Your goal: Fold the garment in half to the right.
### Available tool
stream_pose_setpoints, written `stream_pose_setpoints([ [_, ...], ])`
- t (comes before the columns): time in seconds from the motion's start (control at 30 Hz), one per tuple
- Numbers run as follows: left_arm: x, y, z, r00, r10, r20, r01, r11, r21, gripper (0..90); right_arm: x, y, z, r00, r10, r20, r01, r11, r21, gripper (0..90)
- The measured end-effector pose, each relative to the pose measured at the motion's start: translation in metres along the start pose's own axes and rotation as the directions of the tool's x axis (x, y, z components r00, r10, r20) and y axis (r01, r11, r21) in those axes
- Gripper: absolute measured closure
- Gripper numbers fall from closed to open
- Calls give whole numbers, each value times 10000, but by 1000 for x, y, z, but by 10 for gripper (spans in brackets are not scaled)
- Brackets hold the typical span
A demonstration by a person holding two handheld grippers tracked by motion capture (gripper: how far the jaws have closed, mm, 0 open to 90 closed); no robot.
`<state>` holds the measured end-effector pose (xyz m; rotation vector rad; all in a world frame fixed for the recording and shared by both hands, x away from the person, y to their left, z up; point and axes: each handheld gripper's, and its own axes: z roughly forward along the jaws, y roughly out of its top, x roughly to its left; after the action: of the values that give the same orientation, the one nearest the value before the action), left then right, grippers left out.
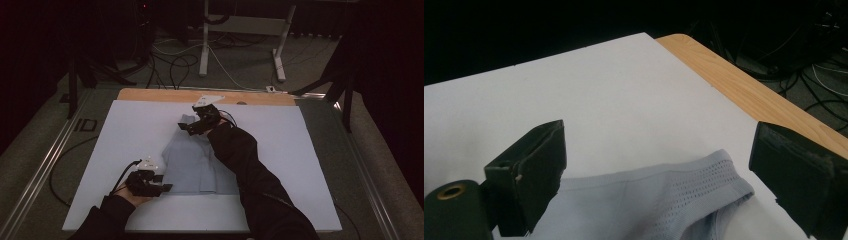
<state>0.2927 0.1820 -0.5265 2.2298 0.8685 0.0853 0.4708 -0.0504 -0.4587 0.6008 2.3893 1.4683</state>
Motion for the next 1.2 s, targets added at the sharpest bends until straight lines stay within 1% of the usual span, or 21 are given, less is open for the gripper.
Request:
stream_pose_setpoints([
  [0.03, -2, 0, 1, 9999, 103, -1, -103, 9999, 68, 548, 1, 0, 0, 10000, 56, 0, -56, 10000, 8, 84],
  [0.1, -4, 0, 3, 9998, 182, -40, -181, 9998, 89, 559, 0, 0, 0, 10000, -50, -21, 50, 10000, 28, 84],
  [0.13, -6, 1, 4, 9996, 252, -121, -251, 9997, 68, 585, 0, 0, 1, 9998, -172, -23, 172, 9998, 59, 84],
  [0.2, -7, 1, 5, 9996, 232, -183, -231, 9997, 51, 600, 0, 0, 1, 10000, -73, -25, 73, 10000, 51, 84],
  [0.23, -9, 1, 5, 9991, 321, -288, -318, 9995, 86, 618, 0, 0, 2, 10000, -42, -38, 42, 10000, 8, 84],
  [0.3, -11, 2, 5, 9987, 433, -279, -428, 9989, 178, 668, 0, 1, 4, 10000, -32, -12, 33, 9999, 102, 84],
  [0.37, -12, 2, 6, 9983, 522, -276, -516, 9984, 218, 712, -1, 1, 5, 10000, 51, -30, -51, 10000, 46, 84],
  [0.47, -17, 4, 7, 9960, 844, -281, -834, 9959, 356, 773, -2, 2, 8, 10000, 88, 5, -88, 9999, 142, 84],
  [0.57, -18, 5, 6, 9956, 887, -303, -877, 9957, 311, 853, -3, 3, 11, 9999, 128, 12, -128, 9998, 183, 84],
  [0.6, -19, 5, 6, 9946, 993, -303, -983, 9947, 311, 862, -4, 4, 13, 9999, 140, 10, -140, 9997, 210, 86],
  [0.63, -20, 6, 5, 9943, 1027, -296, -1024, 9947, 115, 866, -5, 5, 15, 10000, 93, 14, -94, 9996, 270, 88],
  [0.7, -20, 7, 4, 9947, 977, -329, -977, 9952, 21, 868, -7, 6, 18, 9998, 156, 113, -159, 9994, 320, 88],
  [0.73, -20, 8, 0, 9953, 892, -368, -900, 9957, -206, 869, -8, 7, 20, 9995, 271, 132, -276, 9988, 398, 88],
  [0.77, -20, 8, 0, 9953, 892, -368, -900, 9957, -206, 870, -8, 7, 20, 9995, 271, 132, -276, 9988, 398, 88],
  [0.8, -20, 9, -2, 9956, 876, -344, -888, 9953, -377, 870, -10, 7, 25, 9993, 306, 233, -317, 9983, 484, 88],
  [0.97, -20, 8, -2, 9959, 872, -255, -884, 9950, -469, 870, -14, 8, 34, 9979, 460, 455, -486, 9971, 580, 88],
  [1.0, -19, 8, -1, 9951, 953, -246, -965, 9940, -509, 870, -17, 9, 40, 9962, 642, 595, -679, 9957, 630, 87],
  [1.1, -19, 7, -1, 9947, 1005, -201, -1014, 9934, -538, 870, -21, 9, 48, 9917, 918, 903, -989, 9921, 773, 87],
  [1.13, -19, 7, -1, 9945, 1032, -185, -1041, 9931, -534, 870, -22, 8, 51, 9898, 970, 1040, -1058, 9910, 824, 88],
  [1.17, -19, 7, -1, 9945, 1032, -185, -1041, 9931, -534, 870, -22, 8, 51, 9898, 970, 1040, -1058, 9910, 824, 88],
  [1.2, -19, 7, -1, 9939, 1078, -214, -1089, 9924, -567, 870, -23, 8, 54, 9853, 1131, 1284, -1258, 9874, 956, 89],
])
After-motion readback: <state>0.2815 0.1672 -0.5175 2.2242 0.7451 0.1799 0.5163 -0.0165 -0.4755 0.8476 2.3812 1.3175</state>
